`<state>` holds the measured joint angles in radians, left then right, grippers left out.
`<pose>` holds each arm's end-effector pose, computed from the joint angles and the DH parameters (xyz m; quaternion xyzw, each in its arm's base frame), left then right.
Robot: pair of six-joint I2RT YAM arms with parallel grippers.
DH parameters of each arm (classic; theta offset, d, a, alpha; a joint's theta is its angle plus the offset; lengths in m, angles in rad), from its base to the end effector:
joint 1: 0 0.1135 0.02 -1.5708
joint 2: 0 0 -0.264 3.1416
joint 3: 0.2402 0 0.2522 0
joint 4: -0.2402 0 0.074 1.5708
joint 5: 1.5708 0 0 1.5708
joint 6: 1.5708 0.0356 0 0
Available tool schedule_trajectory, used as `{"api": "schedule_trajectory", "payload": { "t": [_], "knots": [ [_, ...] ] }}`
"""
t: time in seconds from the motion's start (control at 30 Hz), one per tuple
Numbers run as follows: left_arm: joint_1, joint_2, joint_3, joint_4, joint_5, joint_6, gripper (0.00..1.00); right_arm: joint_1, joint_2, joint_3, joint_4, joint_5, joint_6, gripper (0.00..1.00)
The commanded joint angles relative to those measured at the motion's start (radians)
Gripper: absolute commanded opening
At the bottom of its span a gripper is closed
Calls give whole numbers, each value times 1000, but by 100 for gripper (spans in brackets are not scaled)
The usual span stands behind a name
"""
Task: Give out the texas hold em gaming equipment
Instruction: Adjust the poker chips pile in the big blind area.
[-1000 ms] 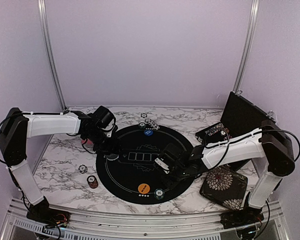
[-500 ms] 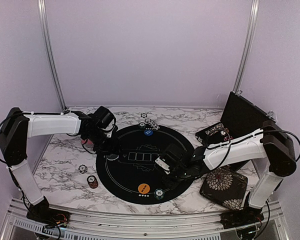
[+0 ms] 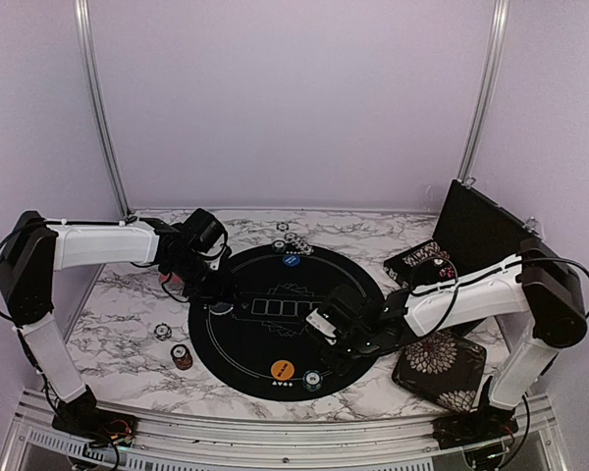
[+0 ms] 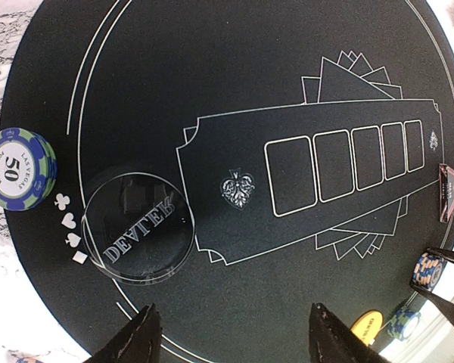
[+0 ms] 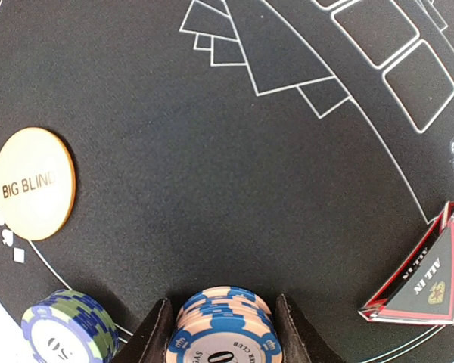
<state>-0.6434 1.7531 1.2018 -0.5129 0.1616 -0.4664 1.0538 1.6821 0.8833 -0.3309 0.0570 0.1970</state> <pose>0.2853 -0.2211 0.2005 0.1054 0.9594 -0.1980 0.1711 0.1550 0.2684 0.1431 -0.3995 0.8898 0.1055 0.1936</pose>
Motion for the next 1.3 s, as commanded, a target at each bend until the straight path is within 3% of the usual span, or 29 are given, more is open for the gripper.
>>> {"api": "schedule_trajectory", "payload": {
  "t": [0.0, 1.27],
  "knots": [
    [-6, 15, 2, 4, 12, 10, 68, 29, 11, -46, -135, -78, -1, 25],
    [-7, 8, 3, 4, 12, 11, 68, 51, -26, -61, -181, -29, 65, 25]
  ]
}}
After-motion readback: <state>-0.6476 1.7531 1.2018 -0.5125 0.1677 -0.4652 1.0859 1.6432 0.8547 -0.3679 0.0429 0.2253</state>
